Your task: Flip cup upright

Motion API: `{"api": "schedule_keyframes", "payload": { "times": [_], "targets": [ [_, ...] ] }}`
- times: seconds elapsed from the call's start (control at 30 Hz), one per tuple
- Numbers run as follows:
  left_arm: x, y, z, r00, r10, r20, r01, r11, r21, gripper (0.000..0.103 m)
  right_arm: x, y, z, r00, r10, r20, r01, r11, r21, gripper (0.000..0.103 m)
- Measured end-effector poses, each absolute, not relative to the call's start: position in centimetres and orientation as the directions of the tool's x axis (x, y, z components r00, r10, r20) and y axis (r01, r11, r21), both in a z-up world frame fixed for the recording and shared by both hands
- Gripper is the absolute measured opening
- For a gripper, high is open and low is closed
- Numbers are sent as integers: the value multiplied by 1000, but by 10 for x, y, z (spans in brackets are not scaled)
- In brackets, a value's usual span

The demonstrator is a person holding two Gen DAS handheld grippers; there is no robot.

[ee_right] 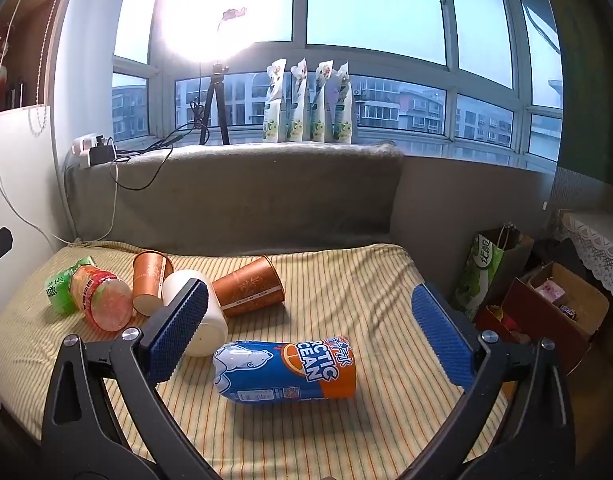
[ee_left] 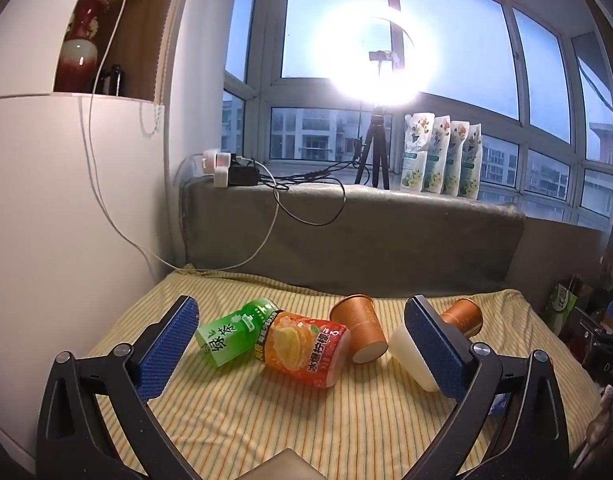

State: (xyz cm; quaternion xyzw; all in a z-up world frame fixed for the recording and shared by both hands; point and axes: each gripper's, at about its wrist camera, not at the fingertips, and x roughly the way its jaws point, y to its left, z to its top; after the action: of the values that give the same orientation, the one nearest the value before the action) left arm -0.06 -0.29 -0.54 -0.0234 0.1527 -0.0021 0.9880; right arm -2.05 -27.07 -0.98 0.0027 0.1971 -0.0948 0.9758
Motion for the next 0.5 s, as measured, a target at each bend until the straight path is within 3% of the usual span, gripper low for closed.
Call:
{"api": "schedule_keyframes", "payload": {
  "times": [0.5],
  "targets": [
    [-1, -3, -4, 953, -10, -304, -3, 999, -43, 102, -20, -270, -10, 905, -181, -385, 184, 982, -29, 103]
  ]
}}
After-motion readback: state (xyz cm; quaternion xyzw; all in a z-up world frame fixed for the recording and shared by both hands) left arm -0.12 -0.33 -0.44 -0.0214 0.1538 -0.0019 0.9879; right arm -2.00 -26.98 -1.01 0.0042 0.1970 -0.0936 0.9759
